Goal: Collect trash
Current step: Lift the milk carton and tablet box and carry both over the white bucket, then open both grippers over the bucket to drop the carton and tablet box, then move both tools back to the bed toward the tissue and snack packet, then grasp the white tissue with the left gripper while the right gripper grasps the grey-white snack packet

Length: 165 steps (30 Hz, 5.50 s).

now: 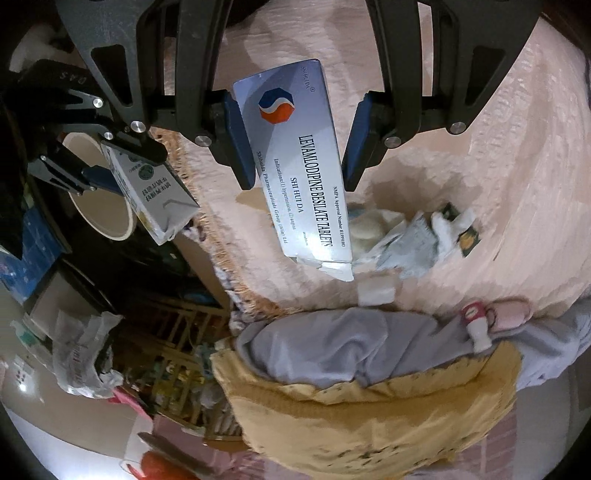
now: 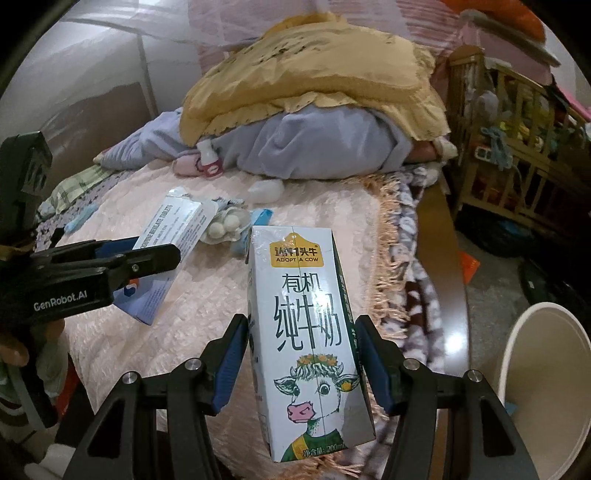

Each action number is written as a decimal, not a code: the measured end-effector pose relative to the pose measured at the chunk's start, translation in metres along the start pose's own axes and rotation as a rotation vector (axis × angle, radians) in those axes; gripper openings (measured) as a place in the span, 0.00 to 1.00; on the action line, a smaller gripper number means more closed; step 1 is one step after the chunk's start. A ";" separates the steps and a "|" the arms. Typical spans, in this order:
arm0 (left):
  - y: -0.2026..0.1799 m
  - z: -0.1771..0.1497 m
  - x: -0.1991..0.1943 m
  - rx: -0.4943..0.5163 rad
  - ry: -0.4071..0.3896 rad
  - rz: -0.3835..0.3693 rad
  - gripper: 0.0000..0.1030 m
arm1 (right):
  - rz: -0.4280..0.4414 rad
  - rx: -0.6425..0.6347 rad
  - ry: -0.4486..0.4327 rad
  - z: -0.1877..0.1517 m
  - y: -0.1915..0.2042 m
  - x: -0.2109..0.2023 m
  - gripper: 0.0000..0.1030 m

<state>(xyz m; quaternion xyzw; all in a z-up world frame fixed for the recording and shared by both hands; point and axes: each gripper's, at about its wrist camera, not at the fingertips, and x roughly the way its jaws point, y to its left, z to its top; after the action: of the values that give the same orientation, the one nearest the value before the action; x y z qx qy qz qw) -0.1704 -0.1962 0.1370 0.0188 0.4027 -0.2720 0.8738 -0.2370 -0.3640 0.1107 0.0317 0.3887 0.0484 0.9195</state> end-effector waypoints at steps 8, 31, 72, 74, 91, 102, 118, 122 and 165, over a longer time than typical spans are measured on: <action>-0.034 0.009 0.003 0.059 -0.006 -0.035 0.45 | -0.049 0.059 -0.031 -0.003 -0.030 -0.023 0.56; -0.129 0.031 0.023 0.156 0.030 -0.190 0.45 | -0.201 0.185 -0.047 -0.031 -0.106 -0.066 0.56; -0.242 0.031 0.090 0.220 0.170 -0.326 0.45 | -0.353 0.404 -0.012 -0.078 -0.207 -0.094 0.56; -0.248 0.030 0.096 0.220 0.183 -0.333 0.45 | -0.359 0.419 -0.013 -0.081 -0.212 -0.095 0.56; -0.278 0.034 0.132 0.145 0.263 -0.479 0.60 | -0.466 0.492 0.001 -0.091 -0.243 -0.106 0.58; -0.232 0.041 0.099 0.208 0.160 -0.313 0.60 | -0.391 0.434 0.018 -0.078 -0.212 -0.090 0.64; -0.092 0.039 0.069 0.132 0.041 -0.073 0.60 | -0.174 0.271 0.047 -0.027 -0.114 -0.025 0.66; -0.048 0.036 0.059 0.086 0.030 -0.019 0.60 | -0.099 0.225 0.058 -0.014 -0.085 -0.004 0.70; 0.217 0.001 0.042 -0.286 0.099 0.026 0.06 | 0.192 -0.221 0.166 0.138 0.112 0.178 0.70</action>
<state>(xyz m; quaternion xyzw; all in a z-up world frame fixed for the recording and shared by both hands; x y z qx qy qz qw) -0.0415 -0.0306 0.0674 -0.0873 0.4798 -0.1991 0.8500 -0.0220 -0.2355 0.0905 -0.0366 0.4508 0.1809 0.8734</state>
